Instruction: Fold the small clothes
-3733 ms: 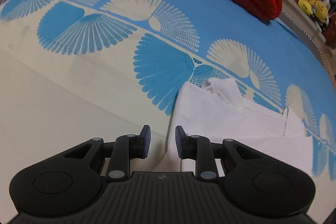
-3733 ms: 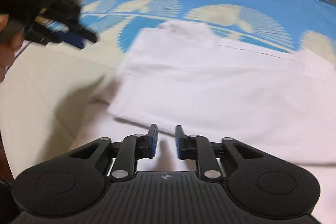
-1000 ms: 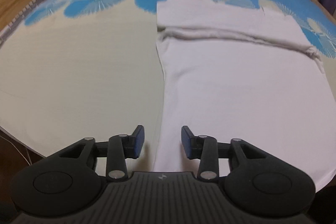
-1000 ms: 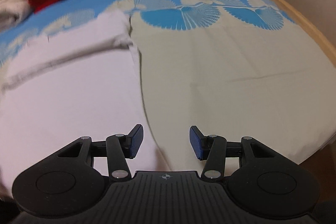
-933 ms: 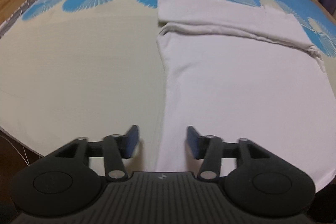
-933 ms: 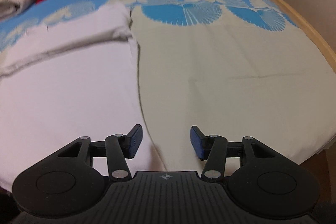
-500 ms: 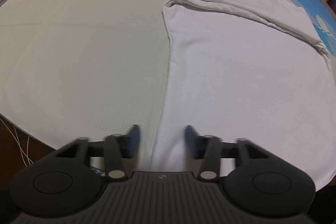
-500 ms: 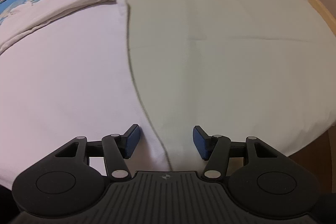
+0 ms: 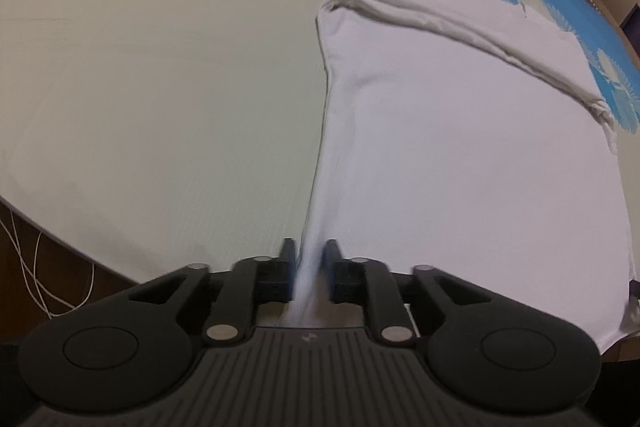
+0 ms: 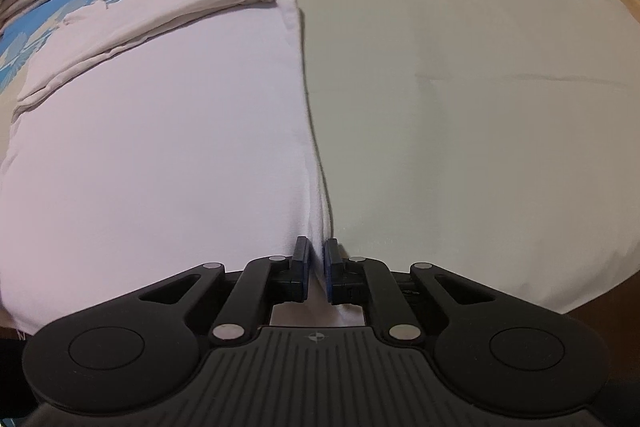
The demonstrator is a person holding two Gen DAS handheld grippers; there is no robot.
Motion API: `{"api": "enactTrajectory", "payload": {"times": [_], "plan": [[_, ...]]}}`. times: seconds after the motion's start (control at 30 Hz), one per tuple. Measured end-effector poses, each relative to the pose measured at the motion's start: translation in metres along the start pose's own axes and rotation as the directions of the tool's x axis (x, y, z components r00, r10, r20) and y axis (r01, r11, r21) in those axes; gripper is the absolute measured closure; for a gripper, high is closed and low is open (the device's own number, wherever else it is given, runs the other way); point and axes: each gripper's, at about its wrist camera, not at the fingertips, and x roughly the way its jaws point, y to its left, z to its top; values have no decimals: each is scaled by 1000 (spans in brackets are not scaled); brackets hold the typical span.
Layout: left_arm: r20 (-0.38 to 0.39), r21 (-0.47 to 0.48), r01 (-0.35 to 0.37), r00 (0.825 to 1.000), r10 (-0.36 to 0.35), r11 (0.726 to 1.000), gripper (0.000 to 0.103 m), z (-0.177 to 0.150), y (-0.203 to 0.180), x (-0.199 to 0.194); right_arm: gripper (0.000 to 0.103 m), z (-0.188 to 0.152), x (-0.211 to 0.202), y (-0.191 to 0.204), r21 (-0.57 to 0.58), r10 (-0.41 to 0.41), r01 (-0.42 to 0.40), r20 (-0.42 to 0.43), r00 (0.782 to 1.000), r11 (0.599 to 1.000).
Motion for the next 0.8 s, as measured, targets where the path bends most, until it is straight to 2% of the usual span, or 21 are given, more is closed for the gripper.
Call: {"api": "enactTrajectory", "payload": {"times": [0.03, 0.1, 0.27, 0.5, 0.8], "plan": [[-3, 4, -6, 1000, 6, 1000, 80, 0, 0, 0, 91, 0, 0, 0, 2, -9, 9, -1, 1000, 1000], [-3, 7, -16, 1000, 16, 1000, 77, 0, 0, 0, 76, 0, 0, -2, 10, -25, 25, 1, 1000, 1000], [-10, 6, -25, 1000, 25, 1000, 76, 0, 1, 0, 56, 1, -1, -9, 38, -73, 72, 7, 997, 997], [-23, 3, -31, 999, 32, 1000, 72, 0, 5, -1, 53, 1, 4, -11, 42, -90, 90, -4, 996, 995], [-36, -43, -14, 999, 12, 999, 72, -1, 13, -1, 53, 0, 3, -17, 102, -41, 41, -7, 999, 994]]}}
